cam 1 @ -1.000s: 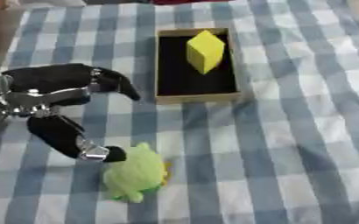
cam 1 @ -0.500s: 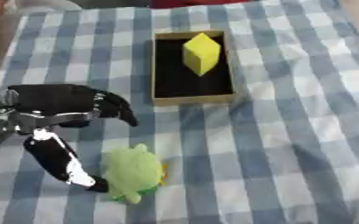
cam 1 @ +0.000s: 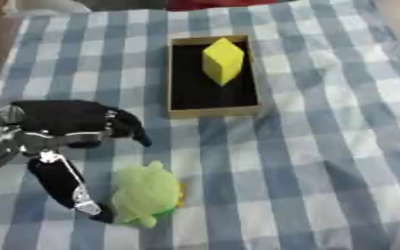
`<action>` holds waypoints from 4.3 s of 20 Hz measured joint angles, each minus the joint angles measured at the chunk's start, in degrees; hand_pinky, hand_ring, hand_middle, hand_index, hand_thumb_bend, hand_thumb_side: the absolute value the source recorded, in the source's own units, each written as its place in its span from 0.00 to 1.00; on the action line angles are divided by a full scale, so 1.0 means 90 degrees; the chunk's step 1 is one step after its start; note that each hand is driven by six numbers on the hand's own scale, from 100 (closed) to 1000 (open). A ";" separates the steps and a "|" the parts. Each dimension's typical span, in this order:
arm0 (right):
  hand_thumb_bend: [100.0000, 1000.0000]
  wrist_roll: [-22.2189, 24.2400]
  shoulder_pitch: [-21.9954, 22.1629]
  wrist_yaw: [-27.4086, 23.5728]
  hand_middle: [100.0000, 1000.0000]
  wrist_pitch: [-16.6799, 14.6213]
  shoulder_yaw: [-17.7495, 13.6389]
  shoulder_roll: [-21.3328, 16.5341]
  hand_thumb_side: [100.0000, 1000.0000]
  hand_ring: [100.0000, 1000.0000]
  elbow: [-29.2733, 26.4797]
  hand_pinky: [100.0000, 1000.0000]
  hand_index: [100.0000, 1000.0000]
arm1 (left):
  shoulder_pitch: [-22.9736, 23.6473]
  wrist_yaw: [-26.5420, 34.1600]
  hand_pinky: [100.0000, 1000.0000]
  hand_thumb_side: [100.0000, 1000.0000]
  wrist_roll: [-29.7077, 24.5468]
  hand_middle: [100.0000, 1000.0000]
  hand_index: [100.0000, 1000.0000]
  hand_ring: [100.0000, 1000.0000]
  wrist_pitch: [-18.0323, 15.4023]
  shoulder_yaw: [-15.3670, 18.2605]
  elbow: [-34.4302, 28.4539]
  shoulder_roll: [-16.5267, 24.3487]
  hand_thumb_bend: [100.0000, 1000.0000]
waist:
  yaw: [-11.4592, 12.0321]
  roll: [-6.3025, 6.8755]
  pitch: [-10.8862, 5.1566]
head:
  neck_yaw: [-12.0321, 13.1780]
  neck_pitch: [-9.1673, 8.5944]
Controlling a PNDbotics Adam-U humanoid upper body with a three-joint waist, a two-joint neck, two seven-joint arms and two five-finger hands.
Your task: Pick up objects on the table and place them in the box.
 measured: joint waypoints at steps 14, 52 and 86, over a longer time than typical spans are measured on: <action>0.00 0.0015 0.0038 -0.0006 0.66 0.0014 -0.0005 0.0058 0.92 0.67 0.0000 0.51 0.75 | 0.0045 -0.0847 0.87 0.29 0.0026 0.70 0.86 0.88 0.0557 -0.0138 0.0001 -0.0551 0.67 | -0.0007 0.0009 -0.0008 | -0.0023 0.0000; 0.00 0.0020 0.0059 -0.0062 0.65 0.0013 -0.0041 0.0172 0.92 0.67 0.0000 0.50 0.75 | 0.0459 -0.1358 0.82 0.30 -0.0836 0.68 0.82 0.84 0.1128 -0.0292 0.0001 -0.1083 0.59 | -0.0047 0.0005 0.0006 | -0.0069 0.0000; 0.00 0.0015 0.0114 -0.0088 0.65 0.0025 -0.0099 0.0225 0.92 0.67 0.0000 0.51 0.75 | 0.0447 -0.1302 0.66 0.00 -0.0747 0.45 0.64 0.68 0.0455 0.0020 0.0001 -0.1064 0.30 | -0.0009 0.0007 0.0000 | -0.0418 0.0000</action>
